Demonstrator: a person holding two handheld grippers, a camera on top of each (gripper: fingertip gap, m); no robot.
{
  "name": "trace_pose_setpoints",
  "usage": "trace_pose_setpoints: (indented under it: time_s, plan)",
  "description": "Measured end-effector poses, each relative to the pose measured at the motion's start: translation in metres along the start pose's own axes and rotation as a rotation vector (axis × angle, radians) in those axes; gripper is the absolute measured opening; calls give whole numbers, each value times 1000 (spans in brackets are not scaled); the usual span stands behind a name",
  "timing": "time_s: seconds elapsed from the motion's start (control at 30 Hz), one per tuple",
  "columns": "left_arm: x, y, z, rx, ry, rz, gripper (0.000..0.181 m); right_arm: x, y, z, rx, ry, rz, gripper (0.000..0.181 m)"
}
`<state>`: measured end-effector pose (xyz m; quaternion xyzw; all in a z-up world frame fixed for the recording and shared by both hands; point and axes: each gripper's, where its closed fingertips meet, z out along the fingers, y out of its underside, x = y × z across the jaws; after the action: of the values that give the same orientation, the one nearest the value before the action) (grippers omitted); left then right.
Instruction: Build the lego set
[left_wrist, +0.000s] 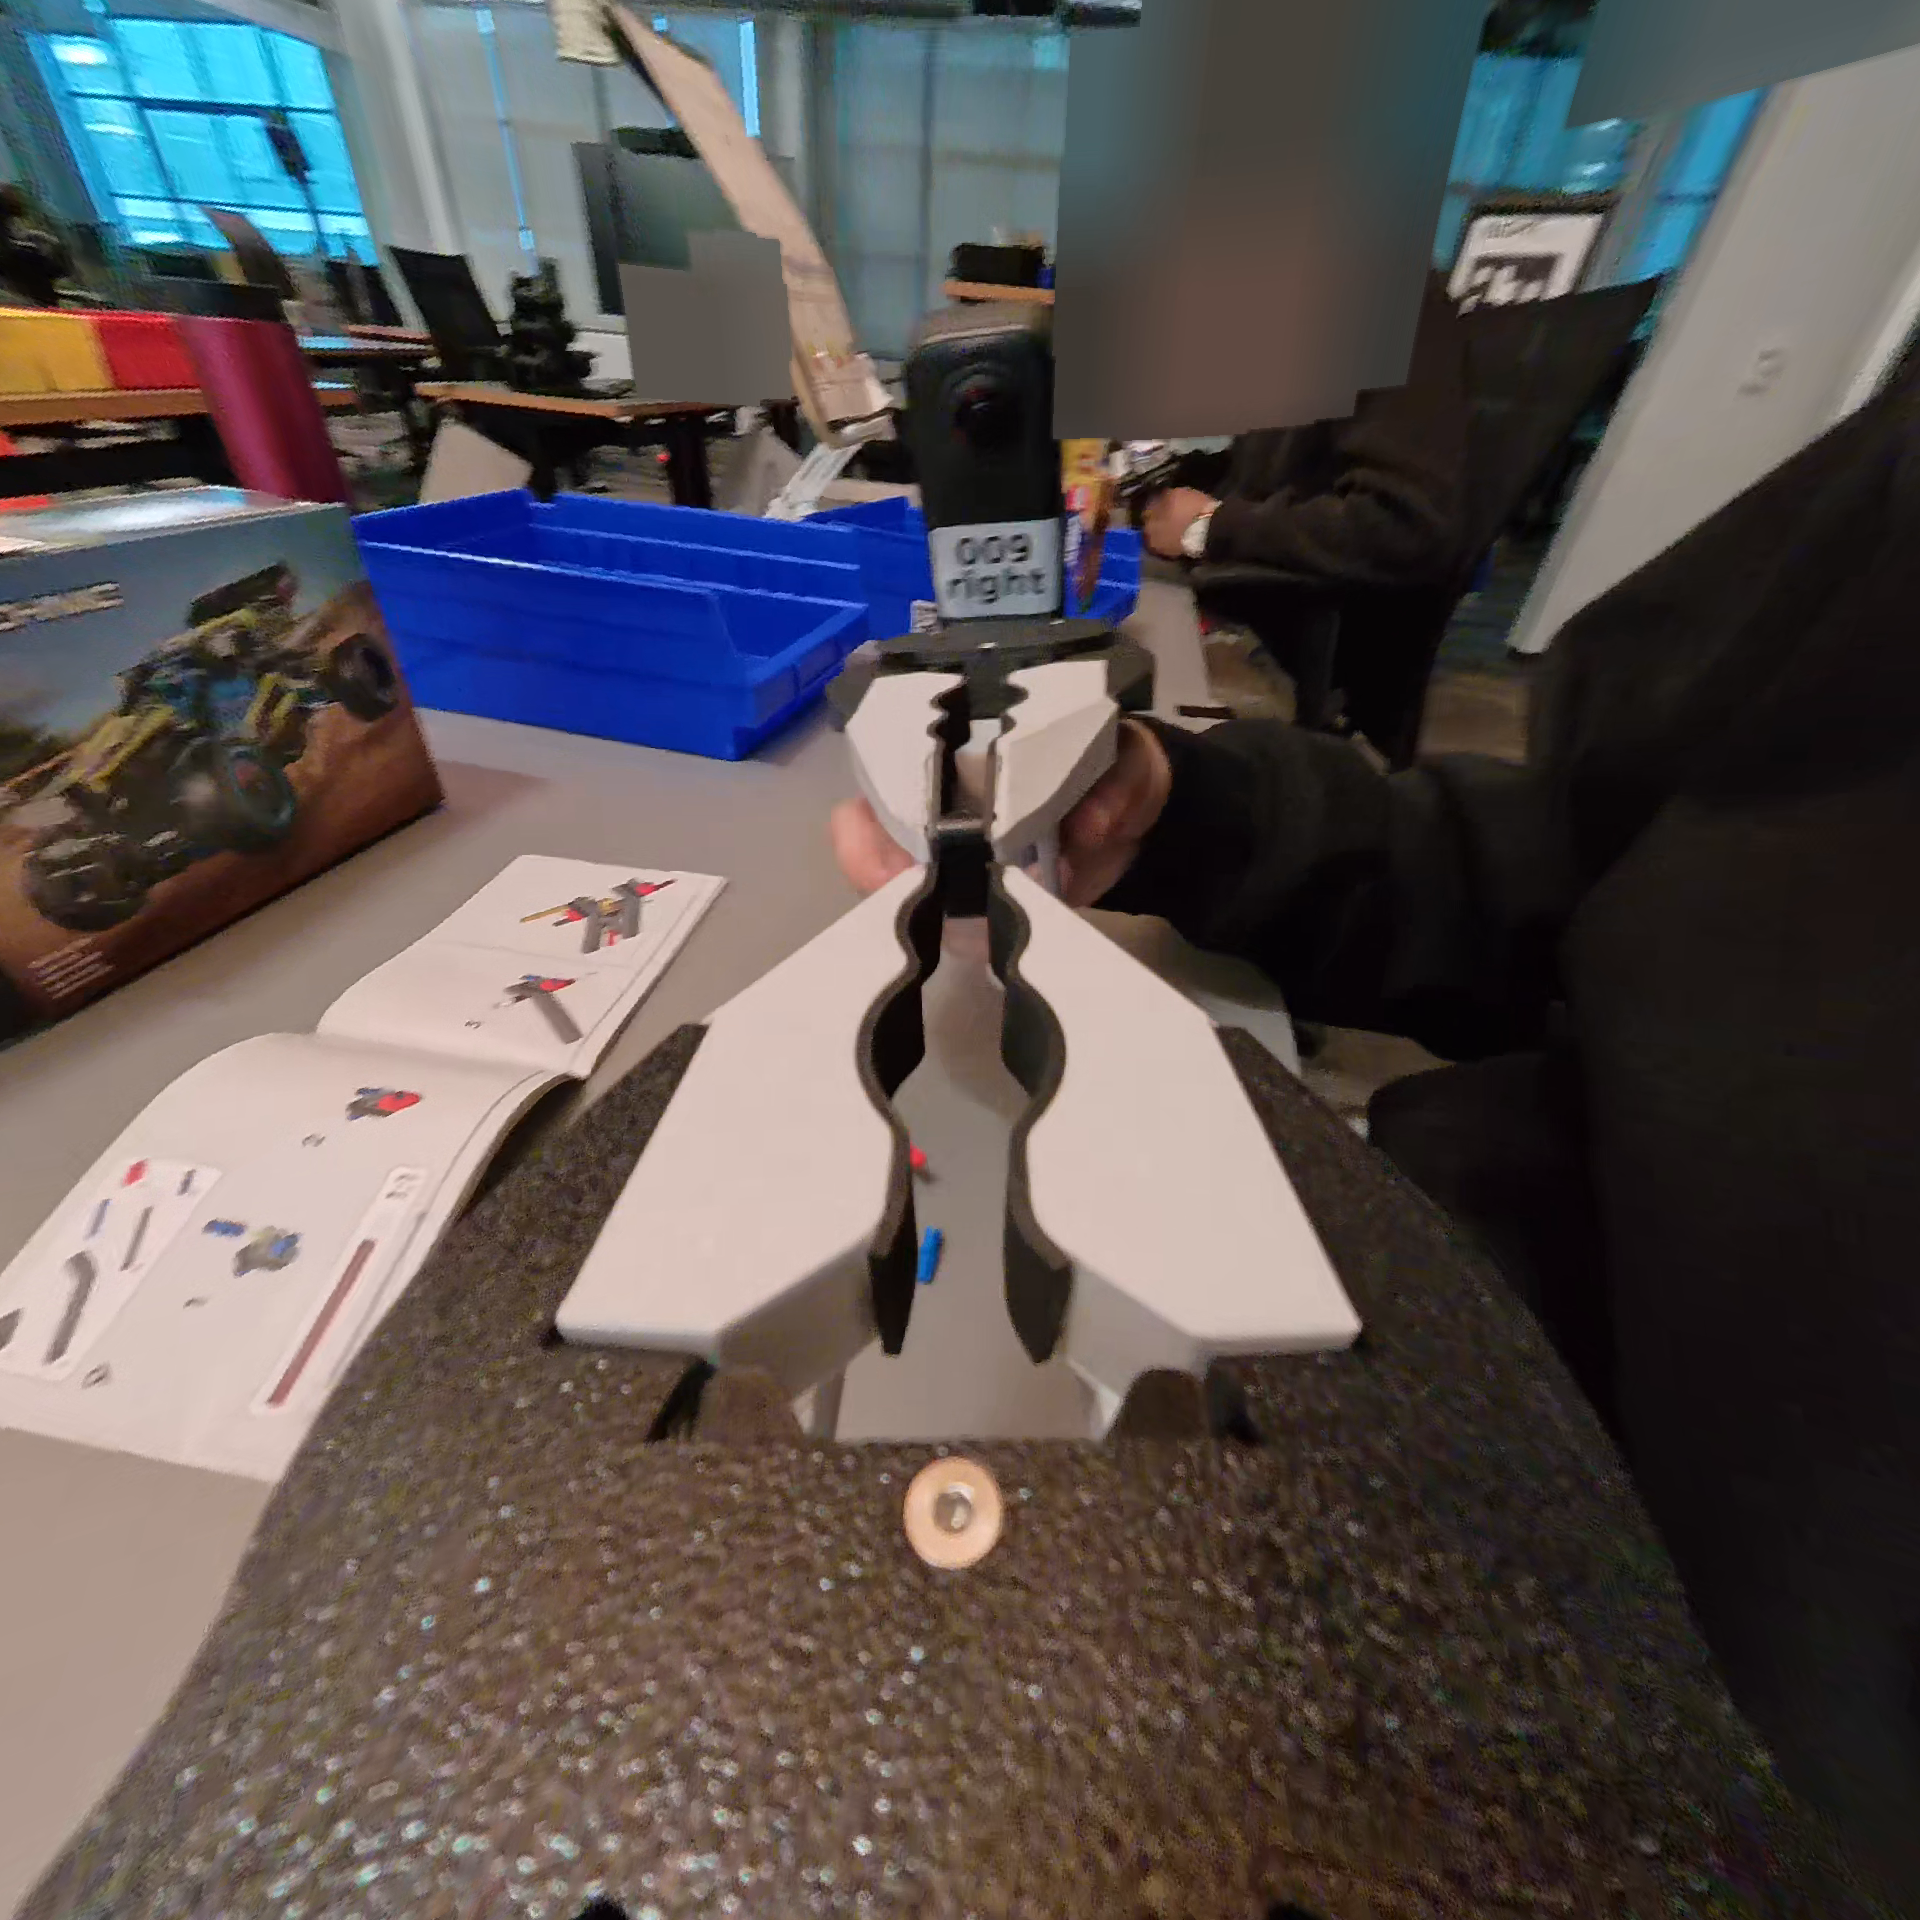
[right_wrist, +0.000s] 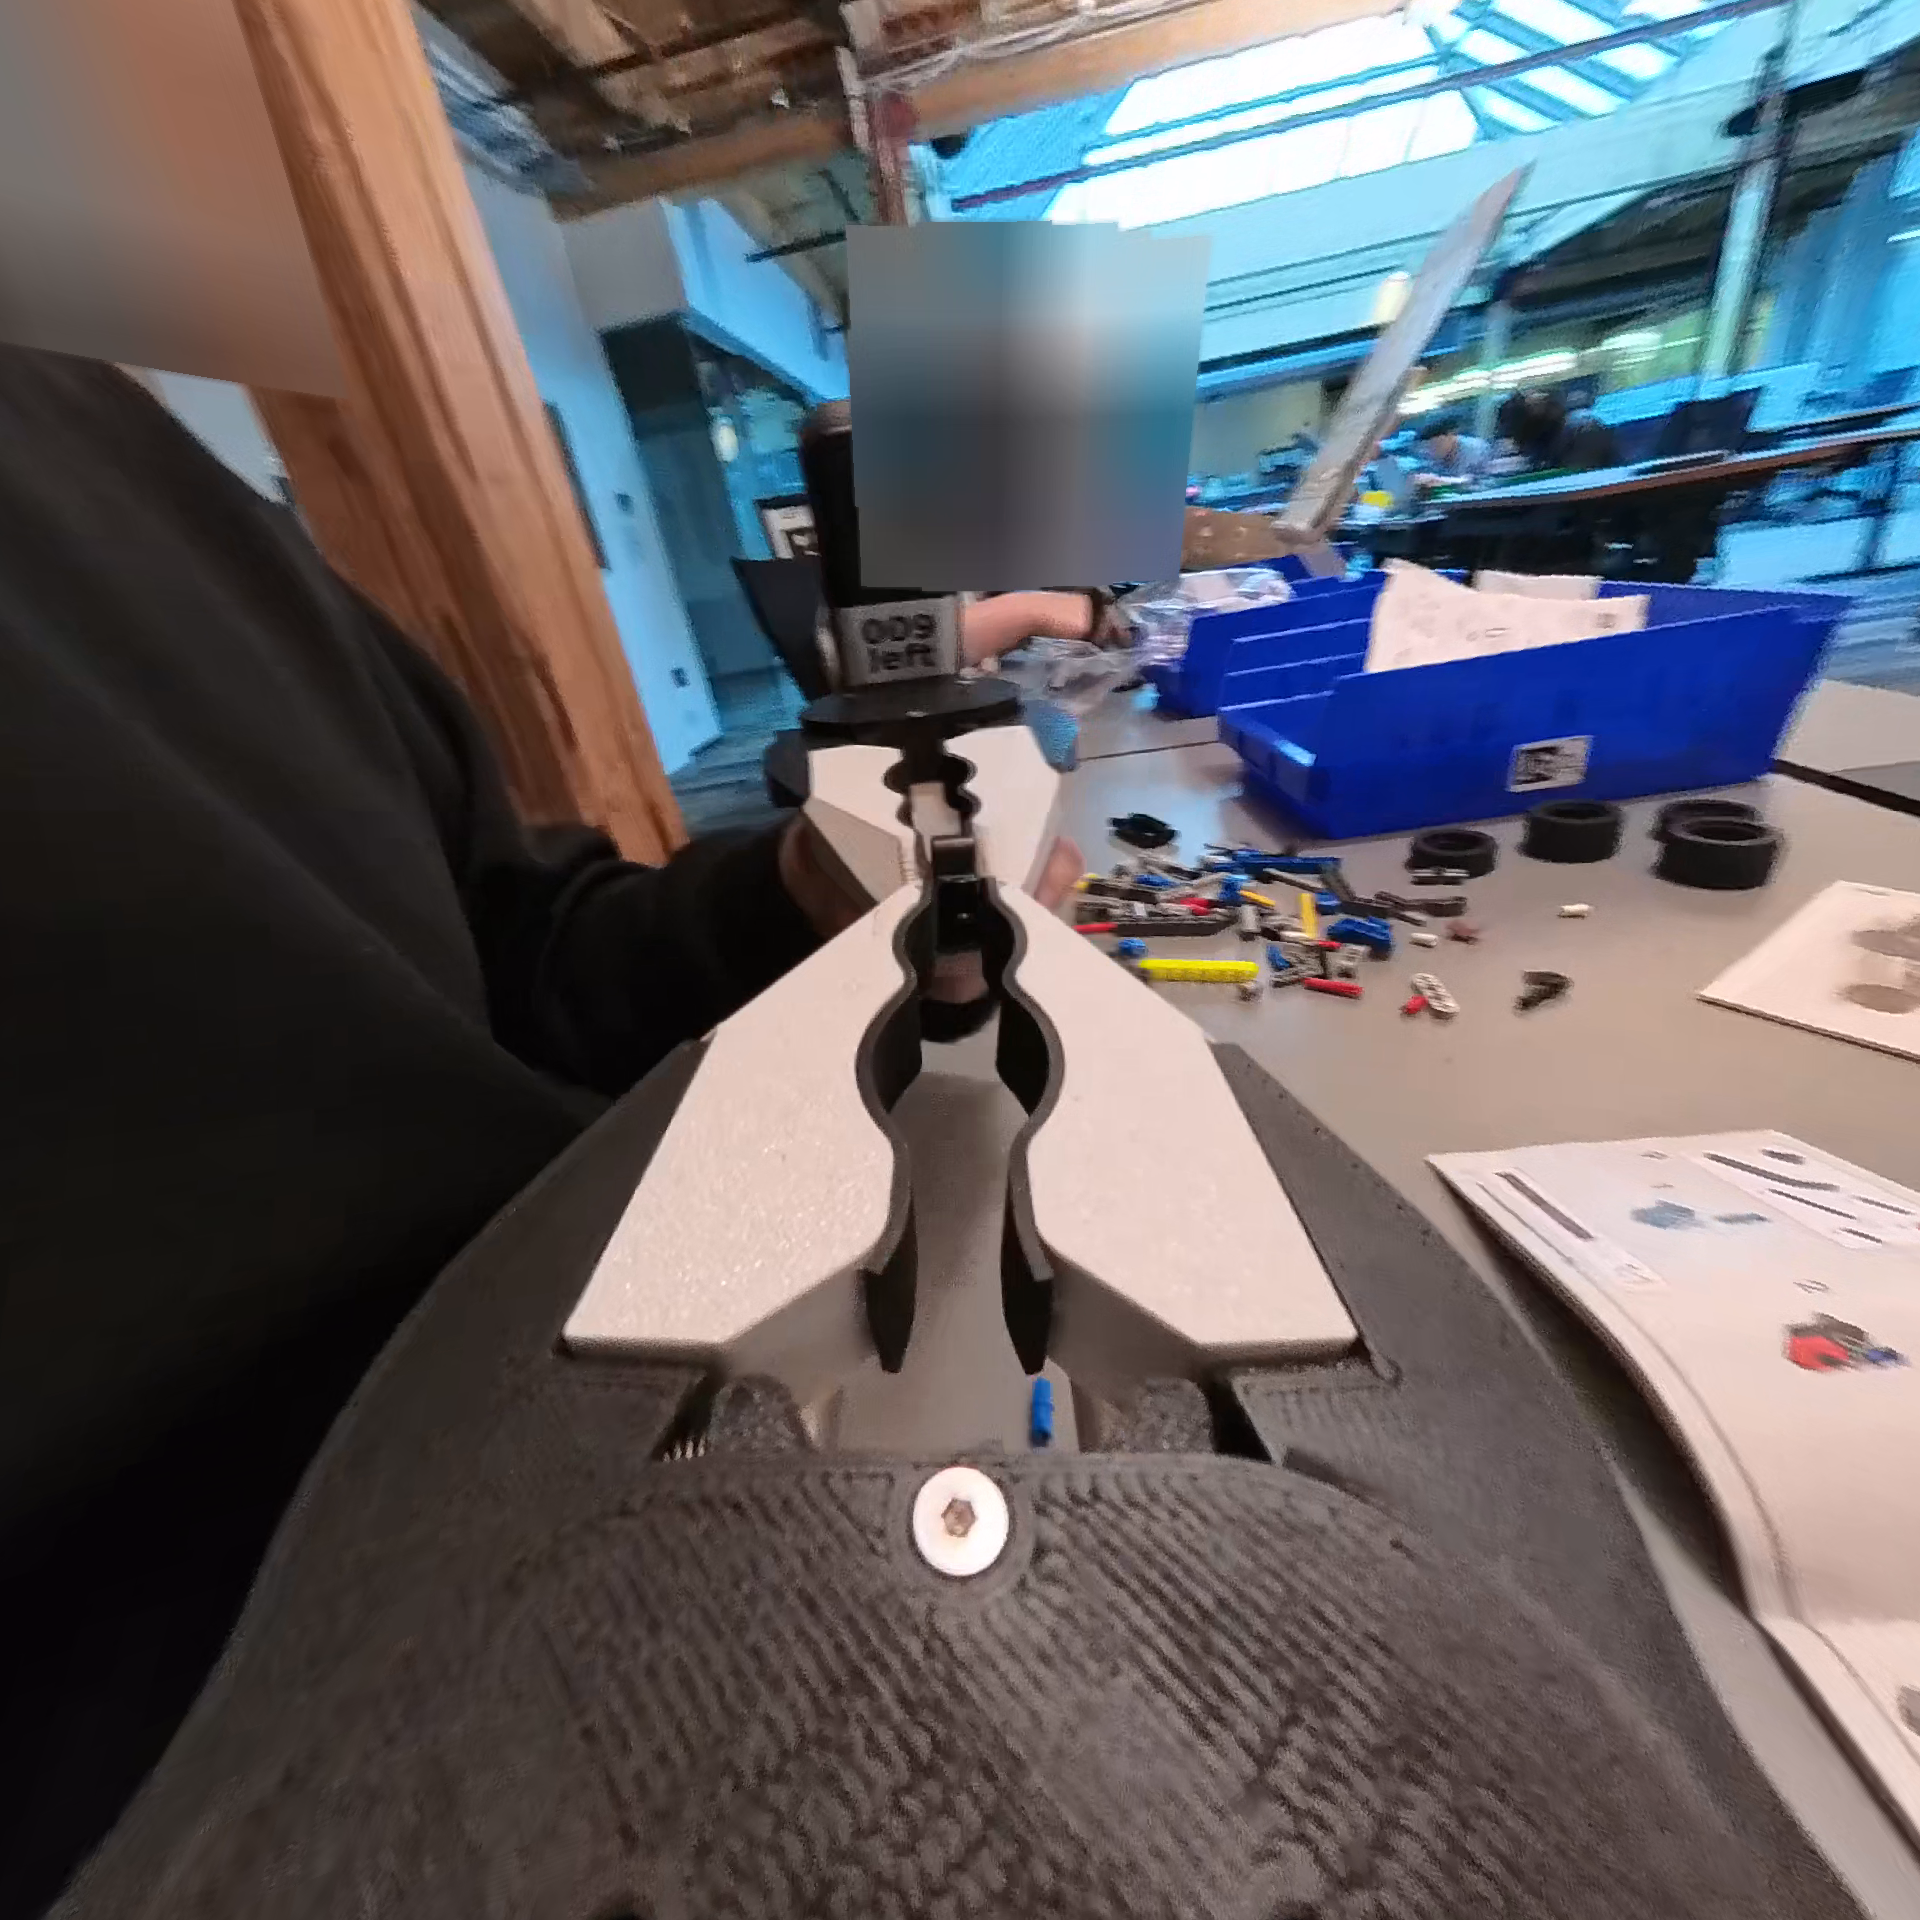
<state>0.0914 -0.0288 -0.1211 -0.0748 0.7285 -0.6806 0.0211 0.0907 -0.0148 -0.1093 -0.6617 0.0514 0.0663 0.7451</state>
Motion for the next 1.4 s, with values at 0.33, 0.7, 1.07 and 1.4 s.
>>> trace_pose_setpoints:
  time_s: [0.33, 0.7, 1.07, 1.4]
  plan:
    - [-14, 22, -2, -100, -38, 18, 6, 16, 22, -9, -208, 119, -64, 8]
    - [-13, 100, -27, -457, 41, 0, 6, 1, 126, -37, -914, 237, -325, 14]
    - [-3, 108, -25, -484, 104, -31, 6, 20, 141, -28, -934, 291, -312, 14]
    - [-3, 113, -21, -511, 92, -3, 6, 22, 142, -25, -830, 262, -235, 3]
